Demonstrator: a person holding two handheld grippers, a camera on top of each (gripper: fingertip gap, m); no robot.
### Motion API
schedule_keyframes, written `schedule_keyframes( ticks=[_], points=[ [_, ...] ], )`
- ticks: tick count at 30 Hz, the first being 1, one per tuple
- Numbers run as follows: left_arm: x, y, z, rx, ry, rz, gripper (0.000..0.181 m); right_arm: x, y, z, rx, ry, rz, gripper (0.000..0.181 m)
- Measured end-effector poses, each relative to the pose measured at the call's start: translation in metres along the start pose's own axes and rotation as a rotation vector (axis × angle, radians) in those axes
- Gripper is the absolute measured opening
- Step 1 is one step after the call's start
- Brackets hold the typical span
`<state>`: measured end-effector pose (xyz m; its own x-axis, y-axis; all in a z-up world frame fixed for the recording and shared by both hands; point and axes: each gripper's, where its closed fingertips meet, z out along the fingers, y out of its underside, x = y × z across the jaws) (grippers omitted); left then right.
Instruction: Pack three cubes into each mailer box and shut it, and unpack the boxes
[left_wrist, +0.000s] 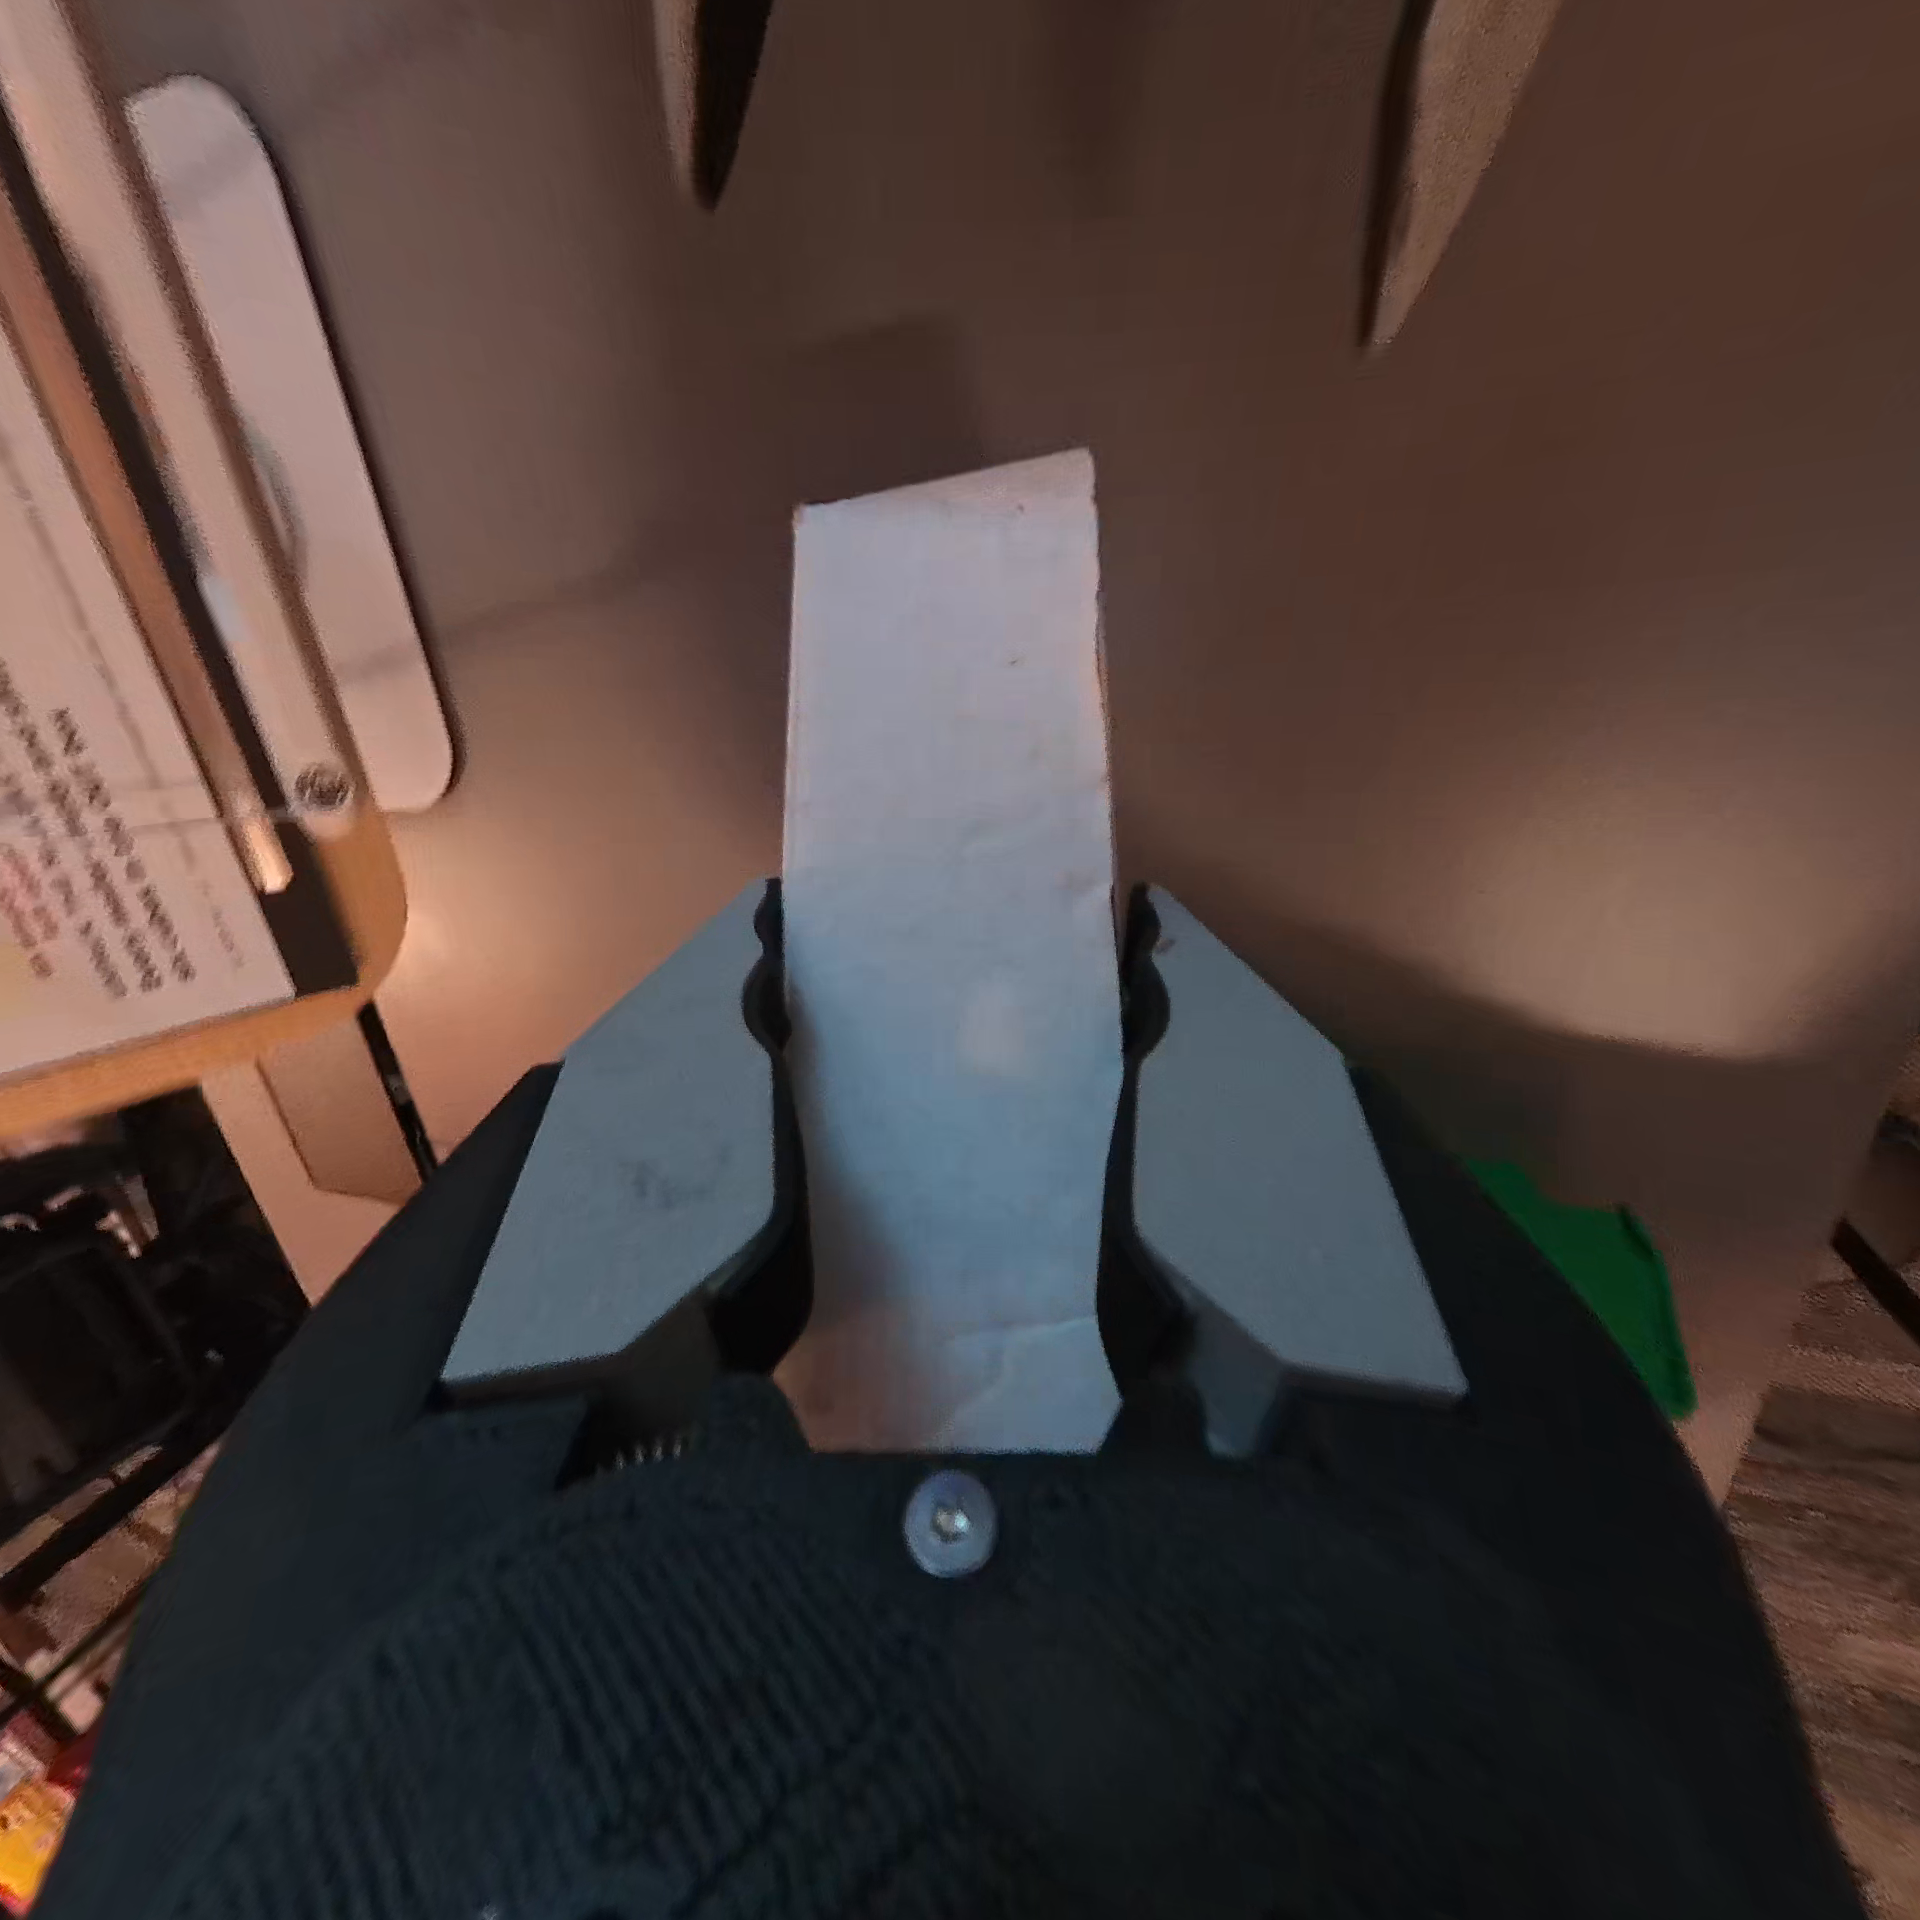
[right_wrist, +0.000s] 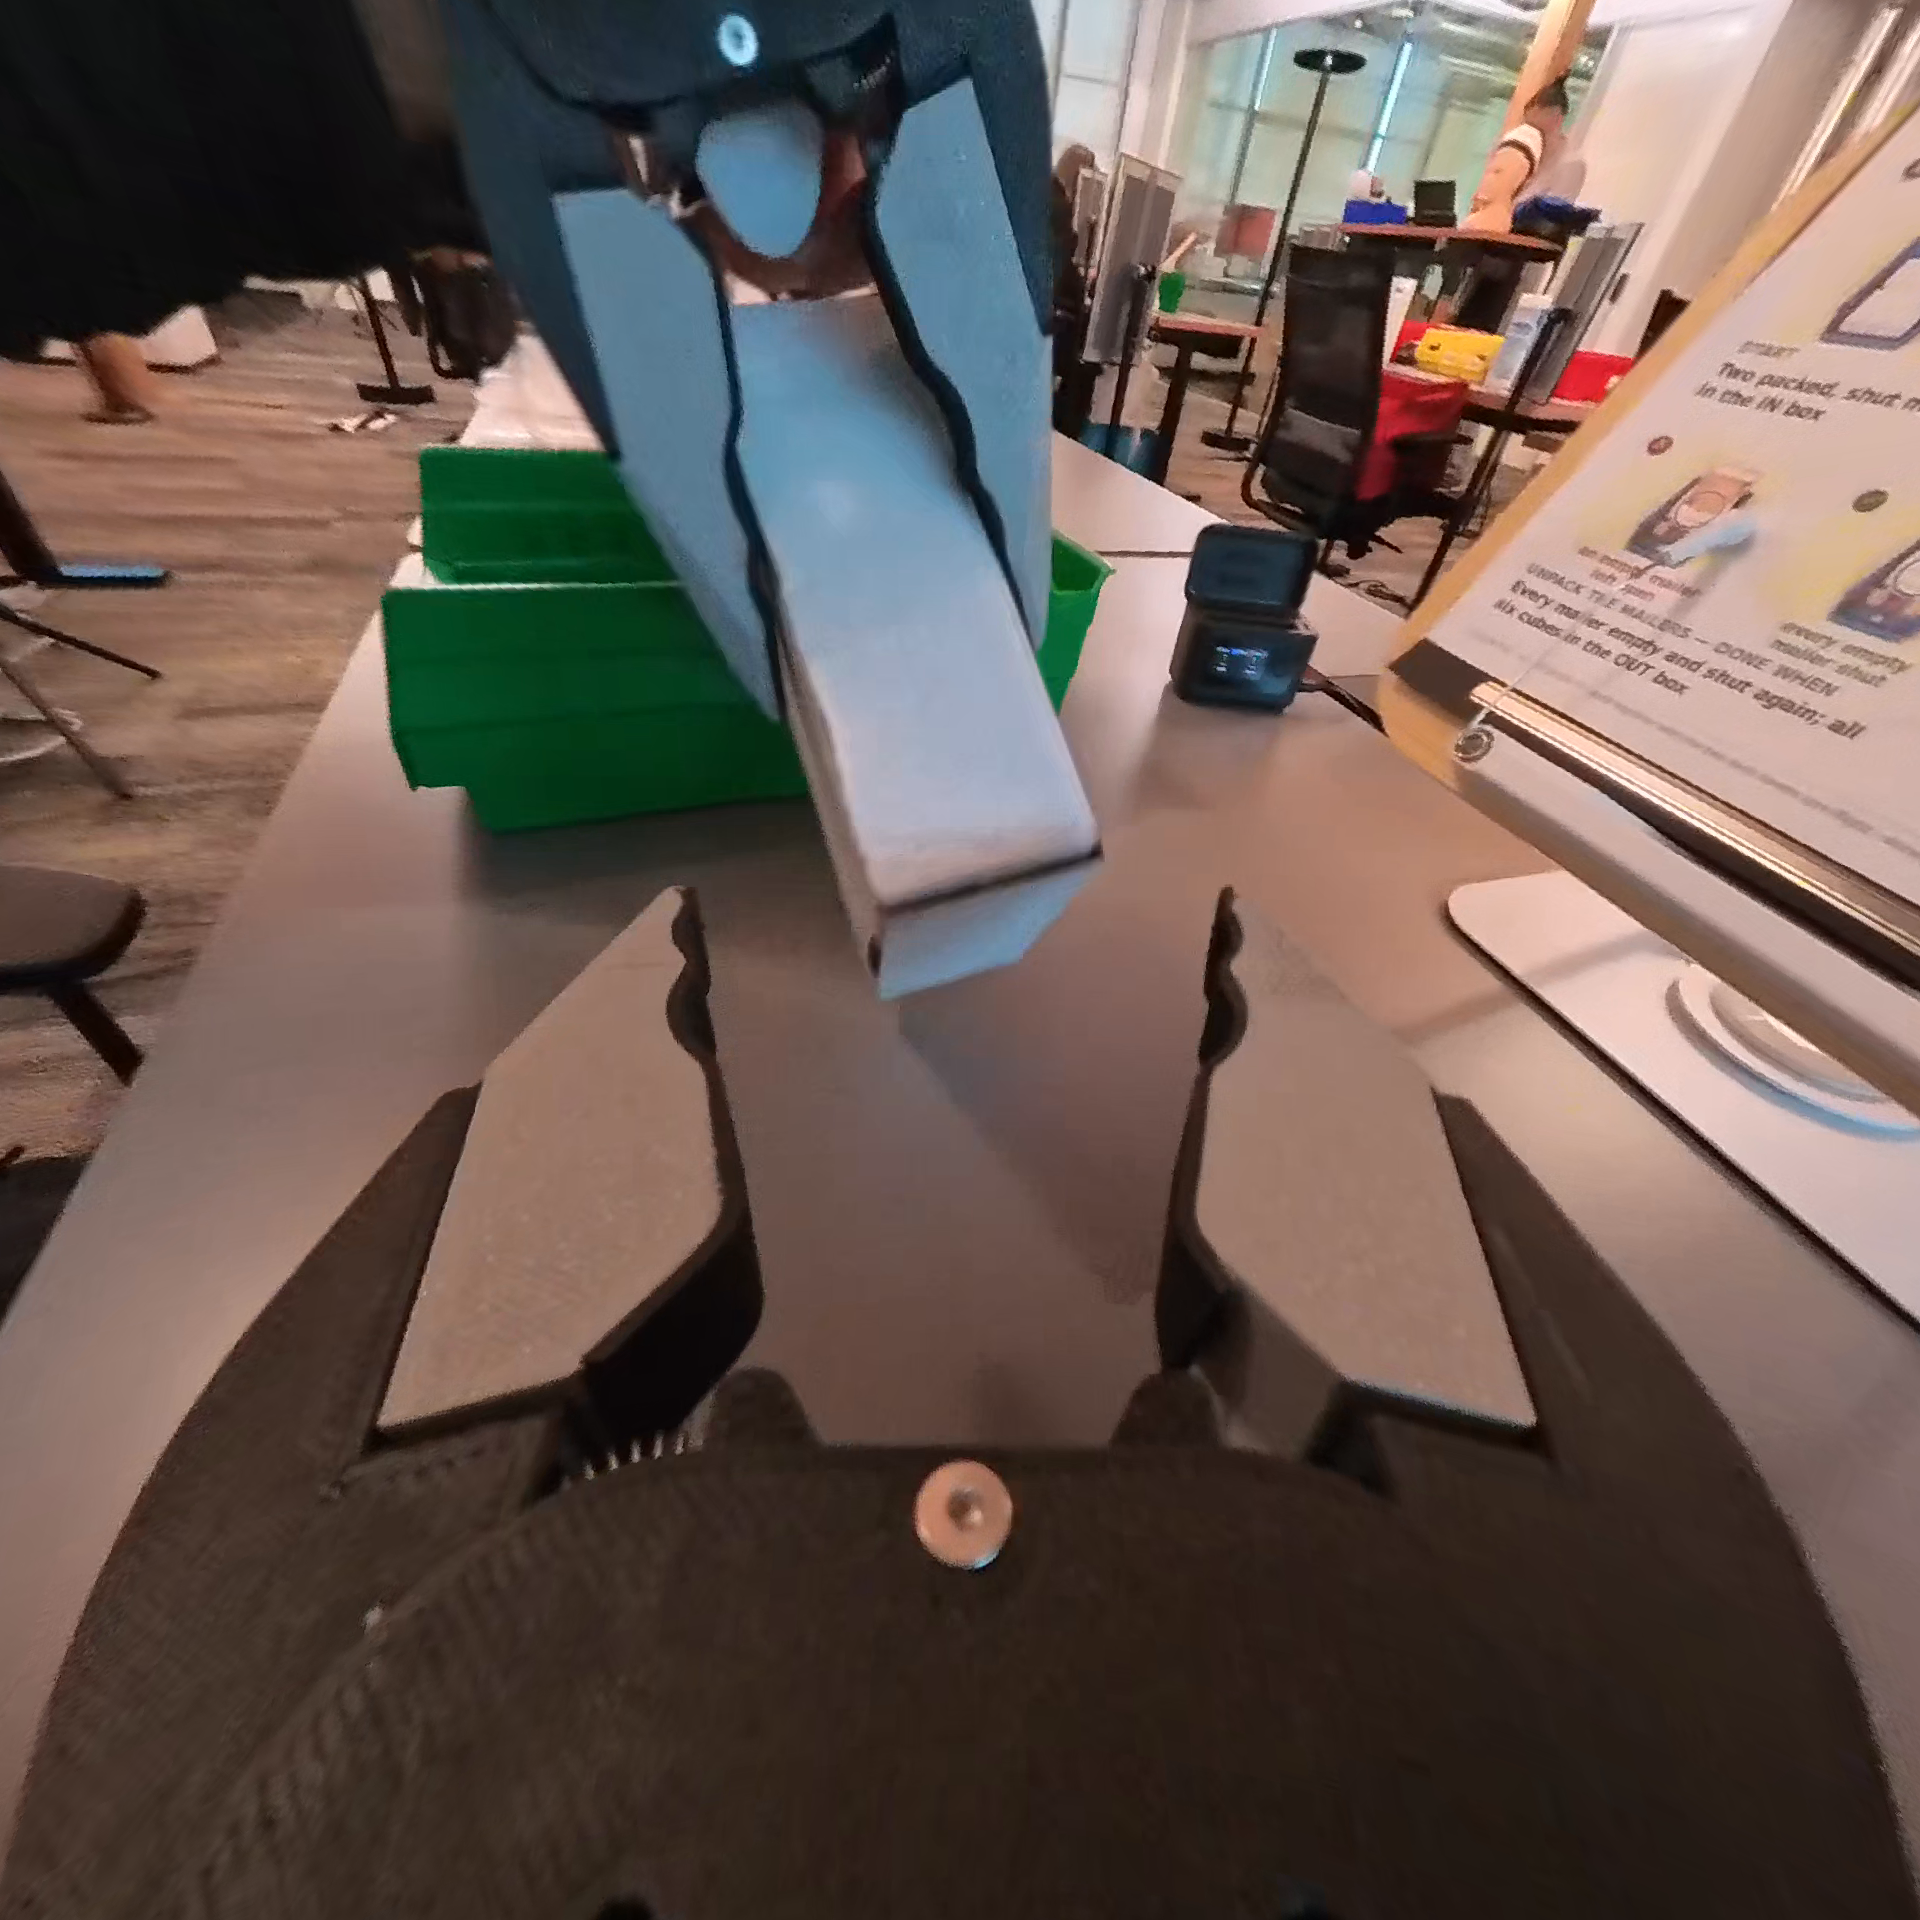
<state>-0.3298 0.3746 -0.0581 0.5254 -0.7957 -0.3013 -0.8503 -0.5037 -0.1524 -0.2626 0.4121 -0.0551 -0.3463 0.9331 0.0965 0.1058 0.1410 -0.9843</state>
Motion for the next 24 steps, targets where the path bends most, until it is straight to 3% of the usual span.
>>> schedule_keyframes(
  ticks=[4,6,11,14,17,21,24],
  points=[
    [0.015,-0.032,0.012,0.061,0.011,0.073,0.063,0.010,0.024,0.016,-0.120,0.098,-0.025,0.103],
    [0.023,-0.042,0.014,0.080,0.026,0.087,0.063,0.003,0.031,0.020,-0.158,0.071,-0.047,0.105],
    [0.028,-0.045,0.017,0.129,0.003,0.060,0.063,-0.013,0.038,0.022,-0.222,0.002,-0.140,0.075],
    [0.033,-0.043,0.018,0.165,0.005,-0.027,0.064,-0.019,0.039,0.020,-0.264,-0.049,-0.135,0.075],
    [0.021,-0.028,0.011,0.118,-0.100,-0.162,0.073,-0.016,0.039,0.017,-0.278,-0.034,-0.142,0.074],
    [0.023,0.007,-0.019,0.111,-0.225,-0.336,0.053,0.007,0.036,0.005,-0.276,0.059,-0.123,0.071],
    [0.047,0.052,-0.017,-0.001,-0.243,-0.452,0.038,0.025,0.027,-0.007,-0.227,0.116,-0.059,0.071]
  ],
)
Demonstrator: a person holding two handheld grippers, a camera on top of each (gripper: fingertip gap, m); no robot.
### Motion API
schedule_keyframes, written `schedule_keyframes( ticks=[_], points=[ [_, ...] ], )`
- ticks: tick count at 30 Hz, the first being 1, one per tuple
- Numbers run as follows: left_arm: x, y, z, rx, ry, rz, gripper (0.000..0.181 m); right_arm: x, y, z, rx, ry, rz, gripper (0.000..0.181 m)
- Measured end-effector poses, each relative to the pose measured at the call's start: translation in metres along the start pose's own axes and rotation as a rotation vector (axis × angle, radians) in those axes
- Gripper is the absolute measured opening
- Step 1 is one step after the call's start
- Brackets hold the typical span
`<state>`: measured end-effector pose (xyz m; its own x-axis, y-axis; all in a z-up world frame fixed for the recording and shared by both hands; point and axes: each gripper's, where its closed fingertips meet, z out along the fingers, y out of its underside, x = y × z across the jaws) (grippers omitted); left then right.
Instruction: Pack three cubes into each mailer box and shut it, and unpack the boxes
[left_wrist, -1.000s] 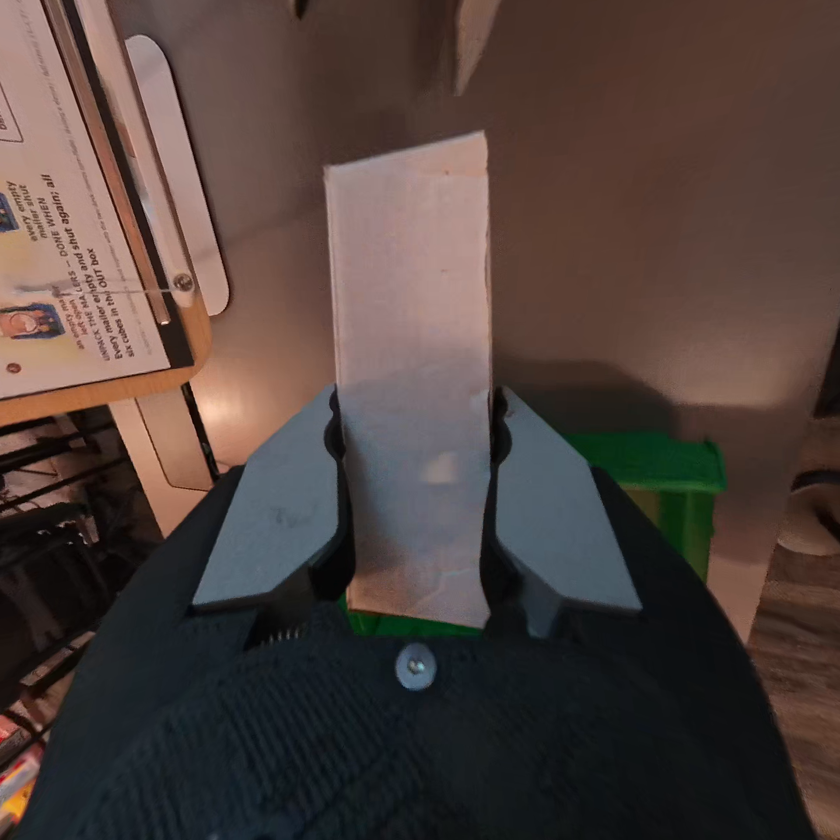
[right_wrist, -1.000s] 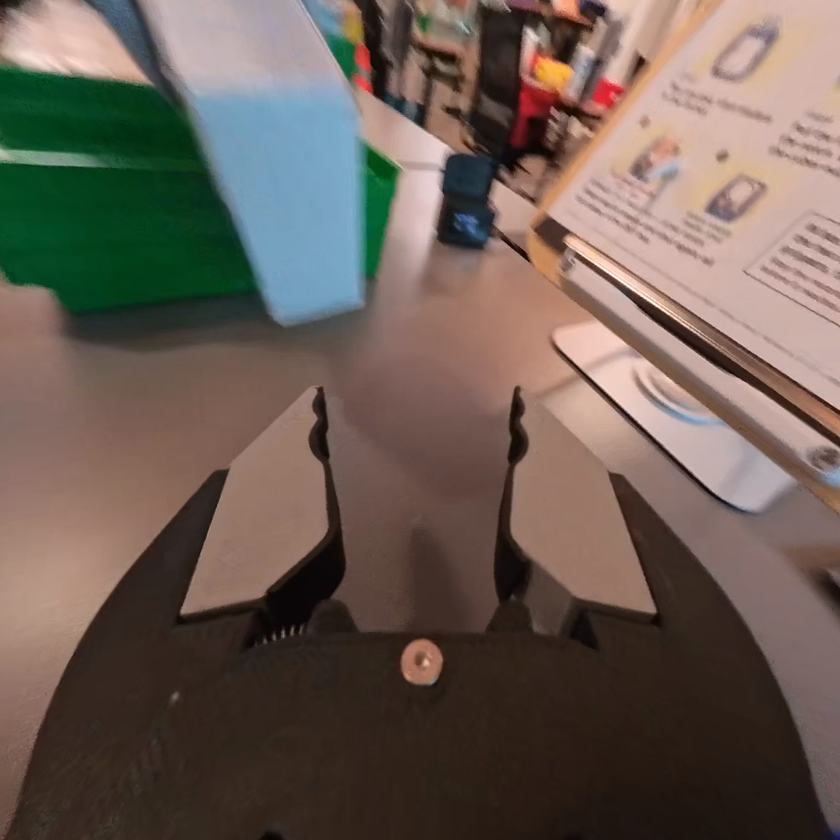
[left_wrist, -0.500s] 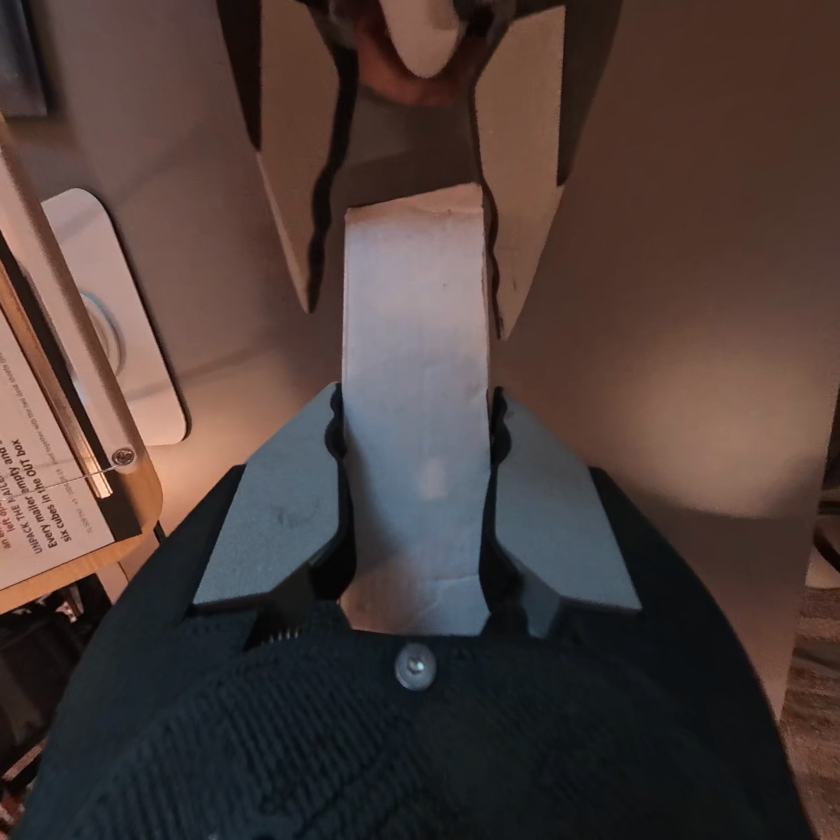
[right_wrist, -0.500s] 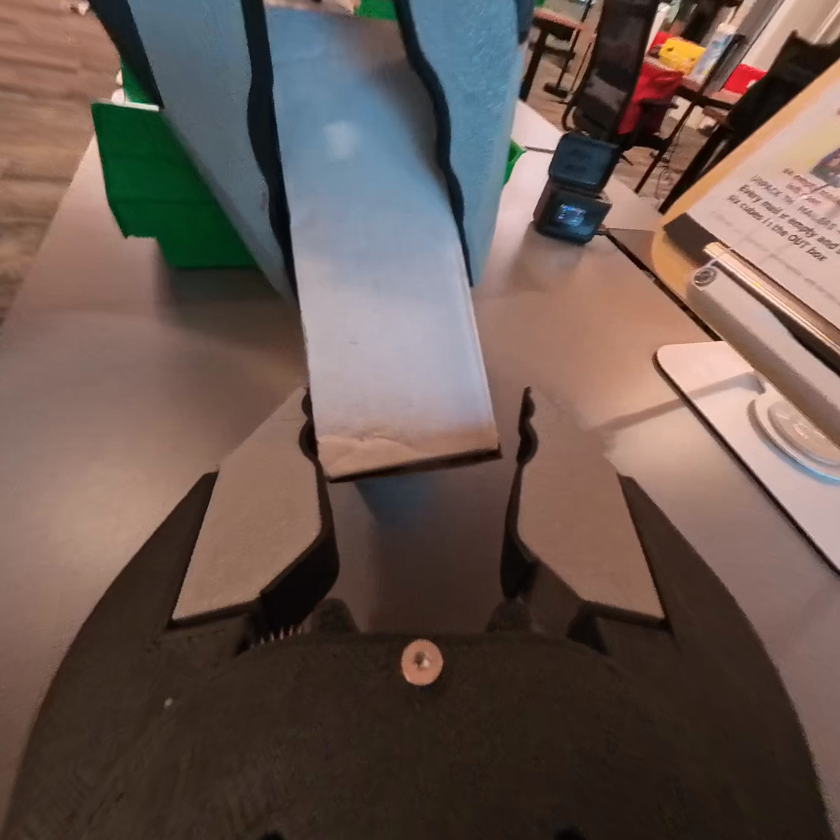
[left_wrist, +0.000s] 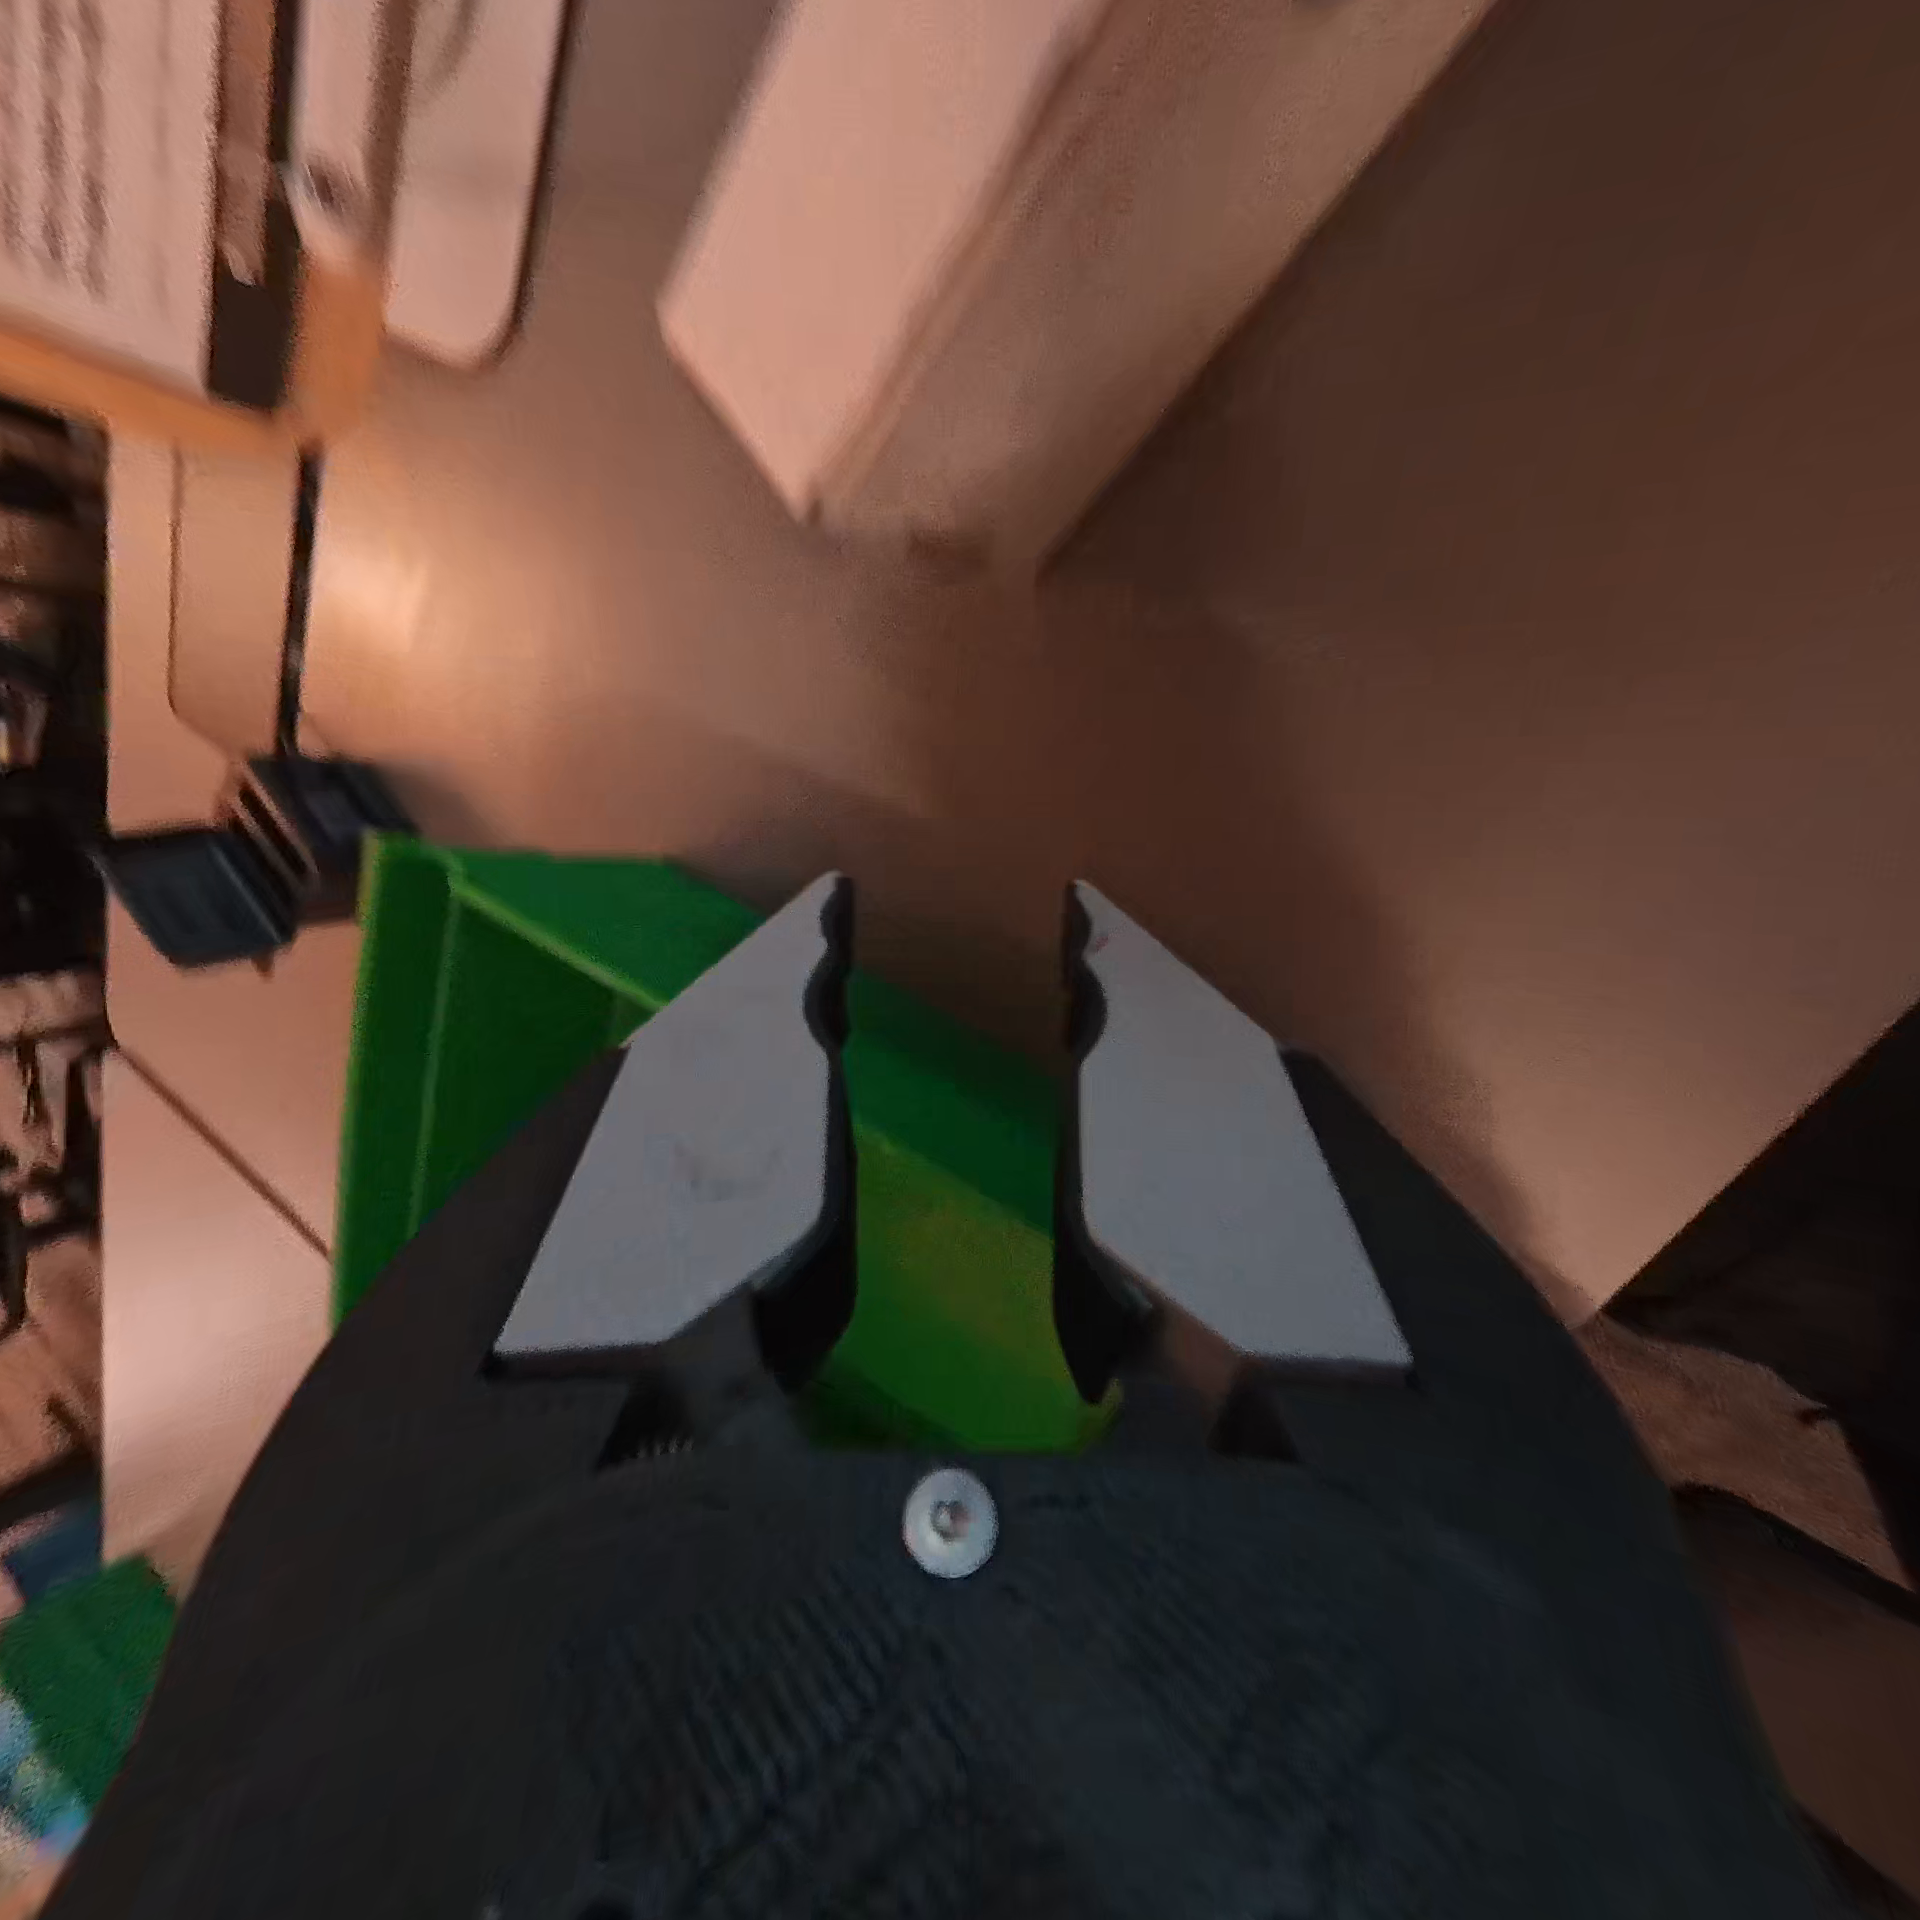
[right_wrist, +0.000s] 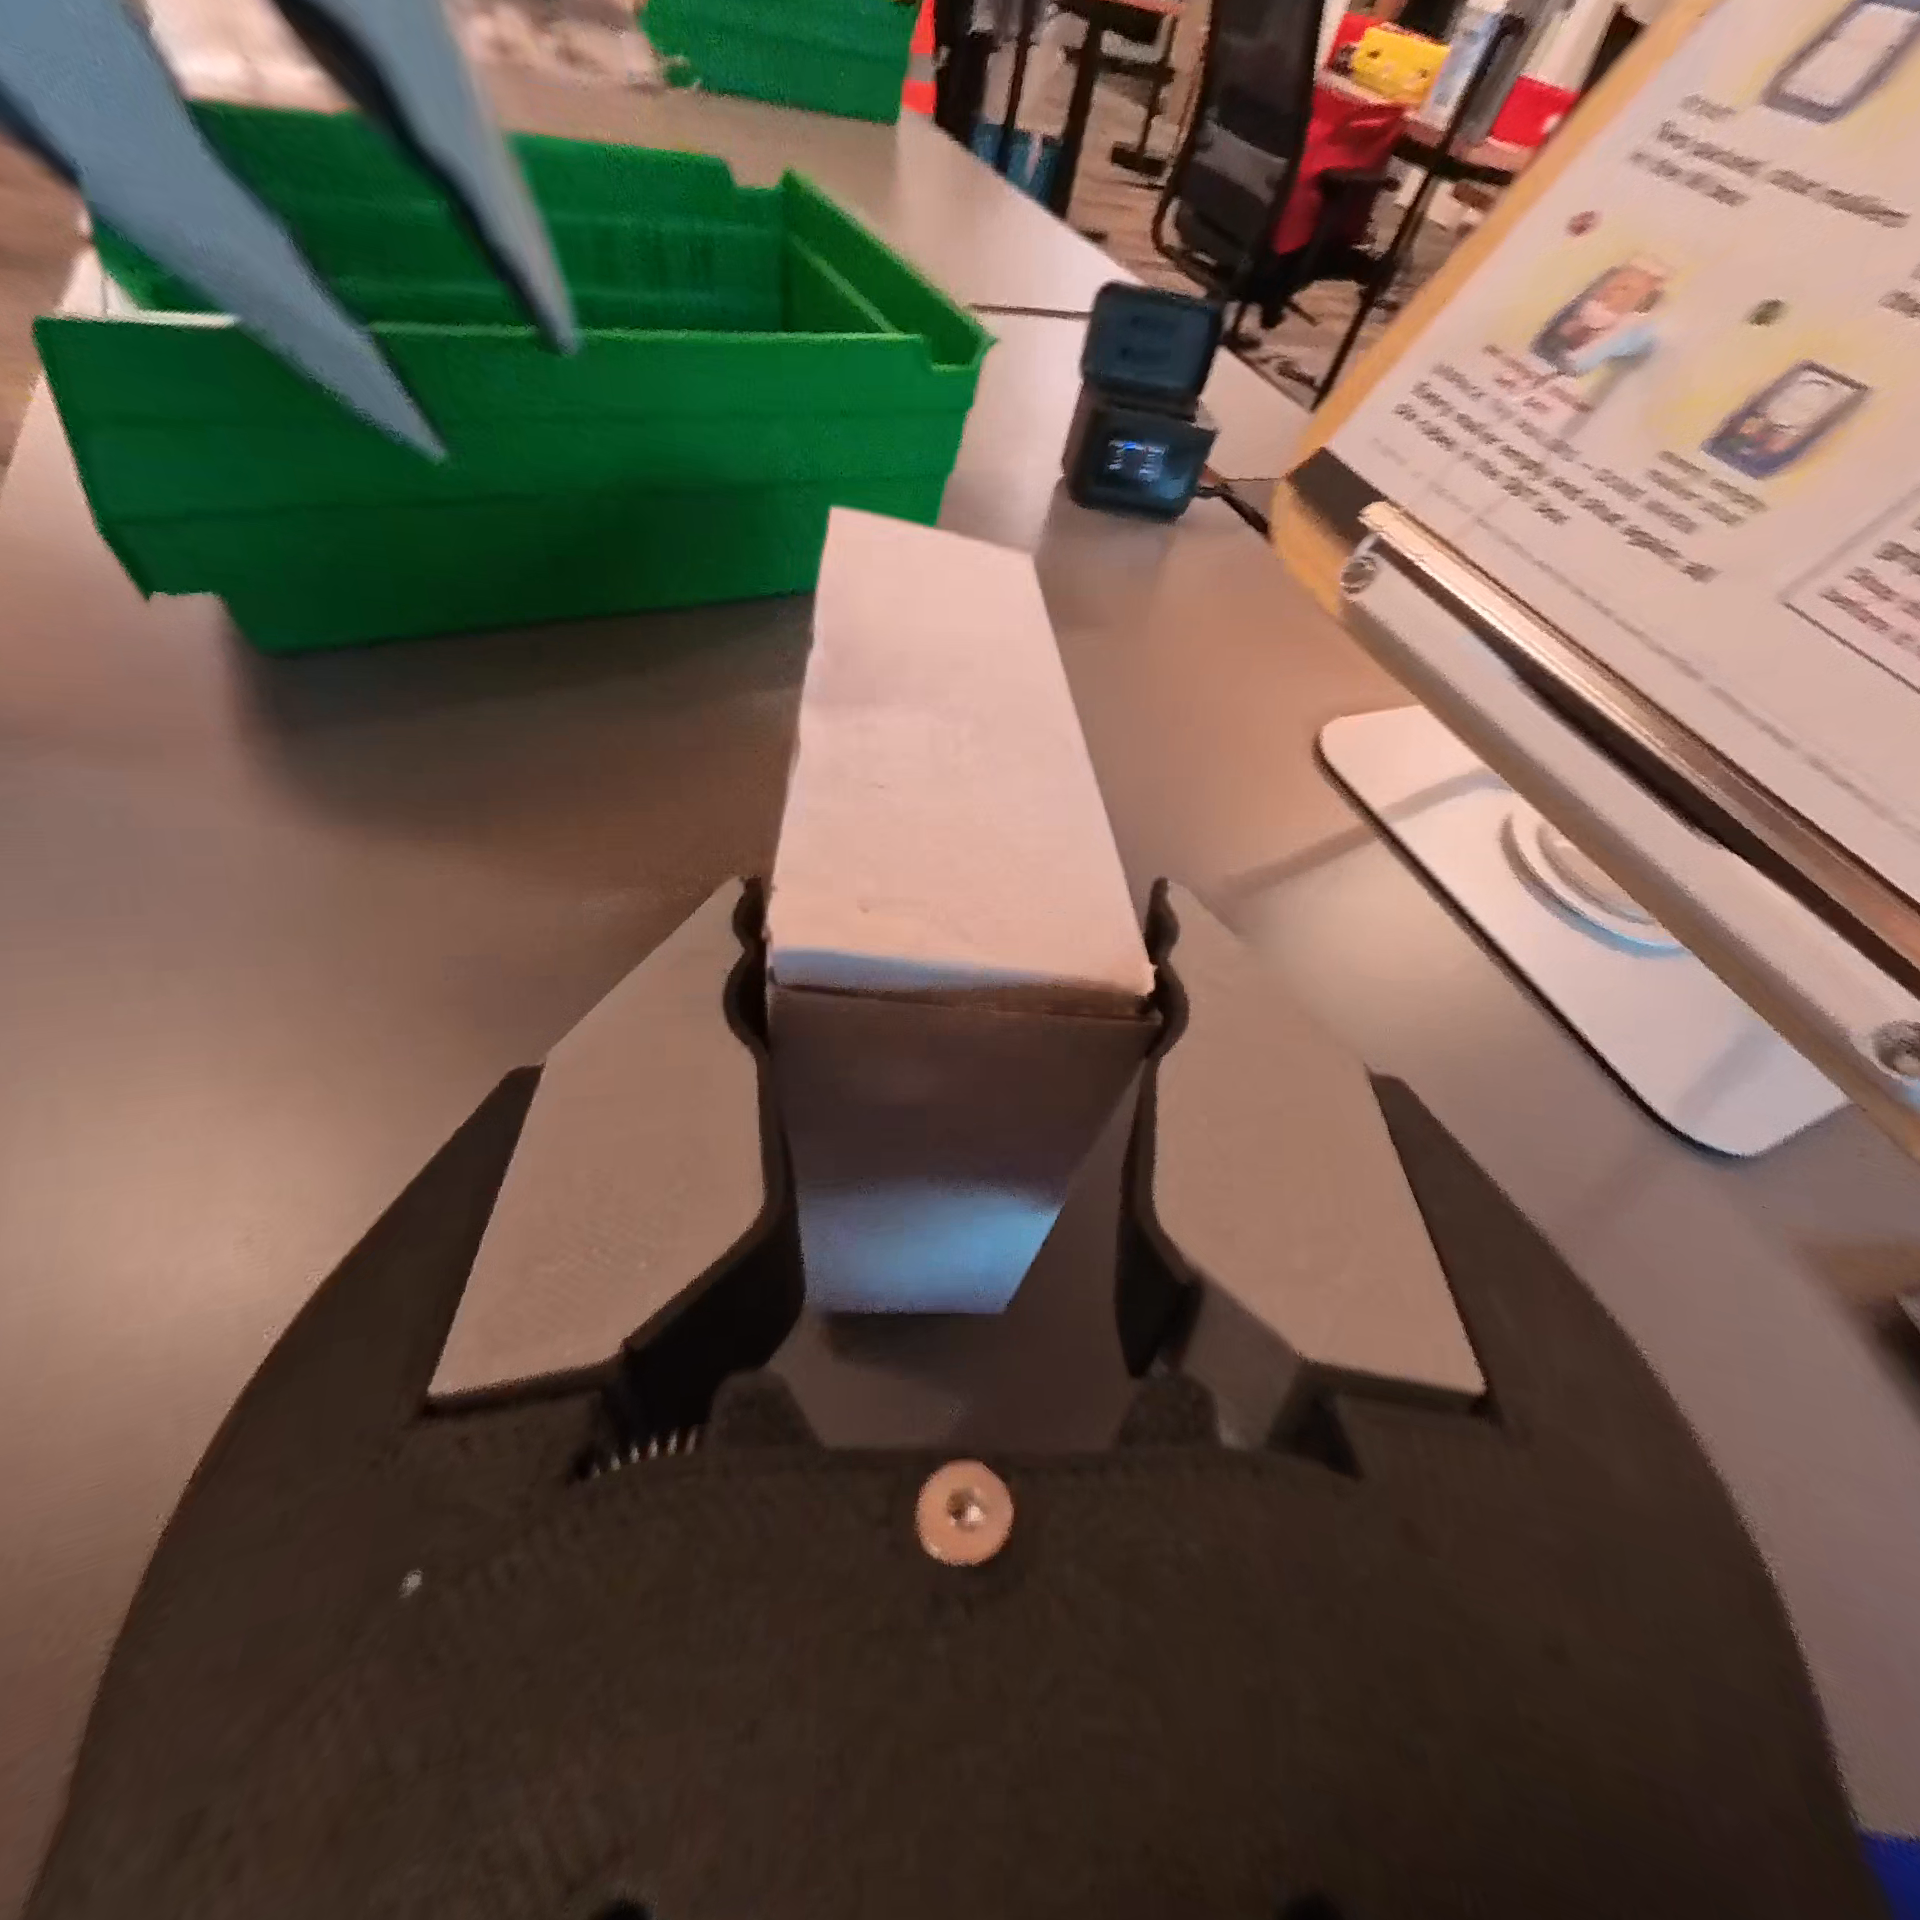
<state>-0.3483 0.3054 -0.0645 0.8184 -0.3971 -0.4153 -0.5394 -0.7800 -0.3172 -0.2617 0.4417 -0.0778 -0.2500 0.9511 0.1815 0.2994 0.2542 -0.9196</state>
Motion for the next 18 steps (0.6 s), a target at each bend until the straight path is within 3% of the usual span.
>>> schedule_keyframes(
  ticks=[2,4,11,16,18],
  points=[
    [0.009,0.036,0.011,-0.106,0.005,-0.024,0.034,0.010,0.000,-0.006,0.008,0.023,0.035,0.071],
    [-0.001,0.057,0.018,-0.148,-0.071,-0.040,0.000,0.016,0.004,-0.008,-0.002,0.038,0.044,0.071],
    [-0.028,0.069,0.020,-0.125,-0.198,-0.043,0.000,0.015,0.009,-0.010,0.006,0.020,0.030,0.071],
    [-0.040,0.083,0.015,-0.167,-0.199,-0.101,0.001,0.016,0.011,-0.010,0.009,0.012,0.048,0.071],
    [-0.033,0.068,0.007,-0.111,-0.192,-0.120,0.023,0.014,0.010,-0.011,0.010,-0.005,0.046,0.071]
  ],
)
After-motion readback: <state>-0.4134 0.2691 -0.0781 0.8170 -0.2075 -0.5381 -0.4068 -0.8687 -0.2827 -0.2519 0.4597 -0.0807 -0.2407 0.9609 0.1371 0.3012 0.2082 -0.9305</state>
